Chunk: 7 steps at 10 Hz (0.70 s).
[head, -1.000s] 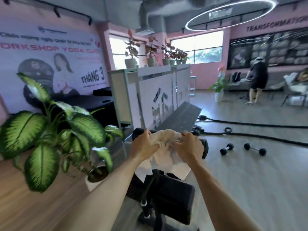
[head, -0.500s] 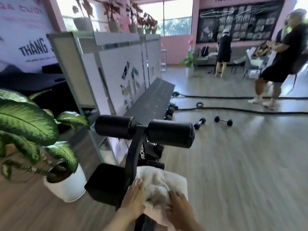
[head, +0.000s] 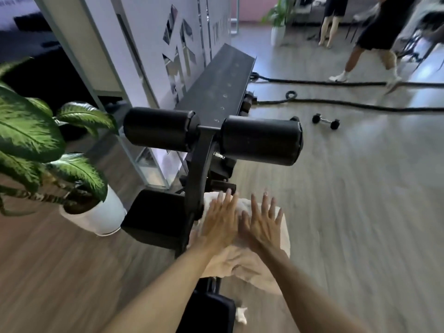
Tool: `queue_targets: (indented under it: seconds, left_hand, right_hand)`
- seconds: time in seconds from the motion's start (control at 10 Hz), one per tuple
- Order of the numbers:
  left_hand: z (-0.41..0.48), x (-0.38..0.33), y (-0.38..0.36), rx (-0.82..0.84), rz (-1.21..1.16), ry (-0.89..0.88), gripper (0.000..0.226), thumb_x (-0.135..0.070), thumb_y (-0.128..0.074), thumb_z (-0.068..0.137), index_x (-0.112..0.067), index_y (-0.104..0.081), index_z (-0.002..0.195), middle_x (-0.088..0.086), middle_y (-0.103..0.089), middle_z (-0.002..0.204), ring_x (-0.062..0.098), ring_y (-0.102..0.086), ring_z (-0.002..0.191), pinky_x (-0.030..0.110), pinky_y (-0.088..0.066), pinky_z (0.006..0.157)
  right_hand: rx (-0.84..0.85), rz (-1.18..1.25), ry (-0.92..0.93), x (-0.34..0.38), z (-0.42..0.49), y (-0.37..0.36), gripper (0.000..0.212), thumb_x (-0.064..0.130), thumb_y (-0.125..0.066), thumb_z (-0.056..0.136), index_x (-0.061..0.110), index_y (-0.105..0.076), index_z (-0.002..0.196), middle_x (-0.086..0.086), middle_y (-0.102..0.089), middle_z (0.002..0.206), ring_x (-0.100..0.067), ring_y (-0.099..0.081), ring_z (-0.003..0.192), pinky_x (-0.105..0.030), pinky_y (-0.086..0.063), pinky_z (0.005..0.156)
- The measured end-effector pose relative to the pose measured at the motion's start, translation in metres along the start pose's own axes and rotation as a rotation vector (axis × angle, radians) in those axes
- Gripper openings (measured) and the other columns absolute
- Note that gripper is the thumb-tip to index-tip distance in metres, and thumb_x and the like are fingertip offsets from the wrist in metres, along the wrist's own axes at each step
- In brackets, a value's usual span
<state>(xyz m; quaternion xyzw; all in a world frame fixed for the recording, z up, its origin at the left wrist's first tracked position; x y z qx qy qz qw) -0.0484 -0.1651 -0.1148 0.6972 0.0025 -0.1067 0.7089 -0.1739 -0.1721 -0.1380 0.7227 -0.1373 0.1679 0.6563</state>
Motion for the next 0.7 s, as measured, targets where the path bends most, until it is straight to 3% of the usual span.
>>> queue_targets:
  seconds: [0.1,0.2,0.3,0.4,0.5,0.6,0.7]
  left_hand:
    - [-0.011,0.009,-0.046,0.007,0.092,0.020,0.065,-0.039,-0.018,0.108,-0.006,-0.010,0.164,0.016,-0.006,0.172,0.032,-0.002,0.160,0.049,-0.005,0.130]
    - [-0.015,0.006,-0.048,-0.041,0.076,0.015,0.065,-0.038,-0.025,0.108,-0.006,-0.015,0.163,0.016,-0.009,0.171,0.032,-0.006,0.160,0.049,-0.008,0.130]
    - [-0.006,0.006,-0.041,-0.004,0.060,0.029,0.064,-0.039,-0.029,0.108,-0.011,-0.017,0.164,0.011,-0.008,0.172,0.028,-0.006,0.160,0.046,-0.005,0.131]
    - [0.006,0.012,-0.004,0.093,-0.315,0.239,0.050,-0.044,-0.045,0.100,-0.022,-0.060,0.143,0.006,-0.053,0.155,0.026,-0.044,0.147,0.045,-0.033,0.123]
    - [0.025,0.026,0.093,-0.059,-1.176,0.467,0.061,-0.072,-0.060,0.077,-0.014,-0.074,0.064,0.008,-0.078,0.074,0.027,-0.076,0.071,0.037,-0.060,0.068]
    - [0.048,0.020,0.158,0.061,-1.596,0.269,0.080,-0.086,-0.054,0.077,-0.012,-0.051,0.047,0.008,-0.061,0.051,0.024,-0.058,0.044,0.027,-0.048,0.047]
    - [0.054,-0.006,0.247,0.237,-1.889,-0.045,0.083,-0.093,-0.044,0.079,-0.016,-0.037,0.048,0.000,-0.037,0.044,0.014,-0.033,0.035,0.022,-0.035,0.037]
  right_hand:
    - [0.096,-0.110,0.002,-0.015,0.000,-0.034,0.070,0.056,-0.014,0.103,0.025,0.005,0.163,-0.012,0.018,0.171,-0.035,0.019,0.157,-0.058,0.010,0.126]
    - [0.093,-0.132,0.005,-0.017,-0.004,-0.039,0.072,0.058,-0.009,0.101,0.025,0.008,0.162,-0.012,0.020,0.171,-0.034,0.022,0.156,-0.057,0.012,0.126]
    - [0.181,-0.110,-0.045,-0.011,-0.003,-0.028,0.071,0.058,-0.018,0.103,0.023,-0.003,0.163,-0.014,0.007,0.172,-0.036,0.010,0.158,-0.055,0.003,0.127]
    - [0.237,0.056,-0.073,0.003,0.006,0.009,0.061,0.055,-0.036,0.103,0.016,-0.046,0.148,-0.019,-0.042,0.156,-0.037,-0.037,0.146,-0.052,-0.028,0.123]
    - [0.244,0.802,-0.061,0.050,0.013,0.094,0.058,0.057,-0.041,0.103,0.012,-0.075,0.090,-0.007,-0.077,0.090,-0.023,-0.071,0.086,-0.048,-0.058,0.092]
    - [0.374,1.222,0.030,0.089,0.024,0.148,0.080,0.078,-0.032,0.095,0.011,-0.070,0.073,-0.008,-0.072,0.073,-0.022,-0.066,0.065,-0.033,-0.058,0.066]
    - [0.525,1.623,0.308,0.144,0.025,0.235,0.086,0.094,-0.029,0.079,0.013,-0.046,0.057,-0.001,-0.036,0.052,-0.014,-0.030,0.043,-0.023,-0.028,0.041]
Point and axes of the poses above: each hand's wrist, its own z-axis towards the middle knuckle, its own y-axis out of the back of the hand, x = y × z, the point moved 7 cm from there along z, towards the middle knuckle
